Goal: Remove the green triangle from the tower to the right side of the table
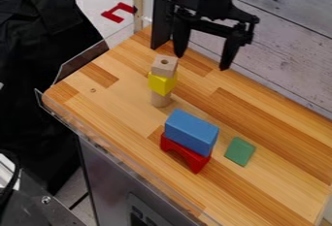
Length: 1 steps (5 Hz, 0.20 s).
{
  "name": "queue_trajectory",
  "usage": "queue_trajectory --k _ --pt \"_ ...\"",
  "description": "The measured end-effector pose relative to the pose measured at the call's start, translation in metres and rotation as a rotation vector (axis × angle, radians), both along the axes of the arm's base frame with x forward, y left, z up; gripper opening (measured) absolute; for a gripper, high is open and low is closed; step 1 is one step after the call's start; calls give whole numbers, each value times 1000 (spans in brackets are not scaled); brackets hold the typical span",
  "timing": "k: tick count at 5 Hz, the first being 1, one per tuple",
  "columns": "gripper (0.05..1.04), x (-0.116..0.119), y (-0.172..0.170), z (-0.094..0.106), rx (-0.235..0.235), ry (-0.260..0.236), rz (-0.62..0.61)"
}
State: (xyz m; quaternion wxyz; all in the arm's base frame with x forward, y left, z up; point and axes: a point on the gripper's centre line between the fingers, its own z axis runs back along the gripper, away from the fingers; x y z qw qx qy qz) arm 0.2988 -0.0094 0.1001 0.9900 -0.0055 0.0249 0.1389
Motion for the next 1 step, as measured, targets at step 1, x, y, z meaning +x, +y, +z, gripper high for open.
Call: queue_trajectory --k 1 --pt "1000 -2 3 0 17 13 -19"
